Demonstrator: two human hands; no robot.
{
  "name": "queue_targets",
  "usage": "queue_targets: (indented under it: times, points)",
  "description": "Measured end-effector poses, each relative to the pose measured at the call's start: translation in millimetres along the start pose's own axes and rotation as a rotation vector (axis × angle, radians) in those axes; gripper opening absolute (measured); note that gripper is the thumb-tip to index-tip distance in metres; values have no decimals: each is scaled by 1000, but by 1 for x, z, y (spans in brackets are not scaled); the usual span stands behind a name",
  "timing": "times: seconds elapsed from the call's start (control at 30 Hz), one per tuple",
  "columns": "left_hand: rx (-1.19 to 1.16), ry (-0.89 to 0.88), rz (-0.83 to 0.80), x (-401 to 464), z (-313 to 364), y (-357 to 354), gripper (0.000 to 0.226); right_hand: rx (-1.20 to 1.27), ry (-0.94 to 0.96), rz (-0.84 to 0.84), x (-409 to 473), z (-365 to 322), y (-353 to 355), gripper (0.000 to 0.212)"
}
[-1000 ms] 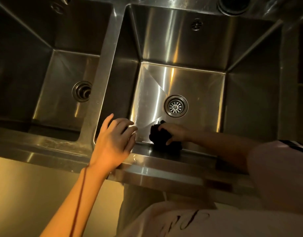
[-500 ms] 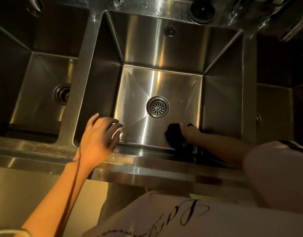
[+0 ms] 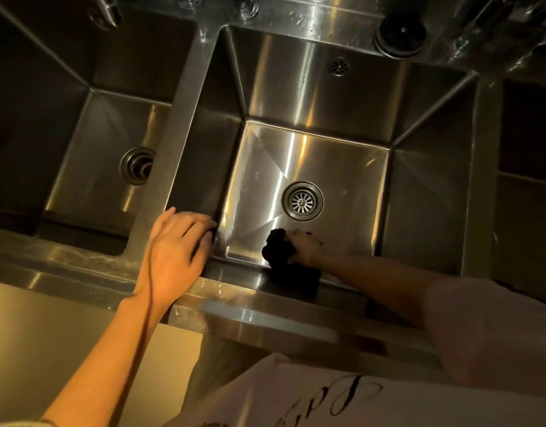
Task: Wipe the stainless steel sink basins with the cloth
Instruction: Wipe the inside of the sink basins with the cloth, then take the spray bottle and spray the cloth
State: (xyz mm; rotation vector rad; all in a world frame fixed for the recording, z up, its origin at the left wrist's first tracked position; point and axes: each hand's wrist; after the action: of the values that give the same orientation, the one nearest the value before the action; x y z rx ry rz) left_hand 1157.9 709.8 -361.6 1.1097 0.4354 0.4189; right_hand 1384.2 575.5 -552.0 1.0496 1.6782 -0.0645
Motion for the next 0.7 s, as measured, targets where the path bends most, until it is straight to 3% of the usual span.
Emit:
queue_targets:
  times: [0.2,0.33,0.53,0.7]
  points:
    - [39,49,29,-10,-4,9,29,217,72,78,14,-46,15,59]
    - [41,74,27,-14,0,9,30,405,116,149,2,-64,33,63]
    - [25,107,70,-12,8,20,32,670,215,266,-52,-77,74,60]
    - [39,99,87,-6,15,39,32,823,277,414,-113,-83,110,46]
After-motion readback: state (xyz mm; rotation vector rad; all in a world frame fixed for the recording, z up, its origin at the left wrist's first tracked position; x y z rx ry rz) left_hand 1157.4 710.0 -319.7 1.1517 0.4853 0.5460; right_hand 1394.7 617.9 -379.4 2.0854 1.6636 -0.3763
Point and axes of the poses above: each hand's wrist, its own x-axis towards the middle knuckle, its own y-axis out of the back of the hand, z = x × y, and after that the axes turned 11 degrees about -z, right-handed
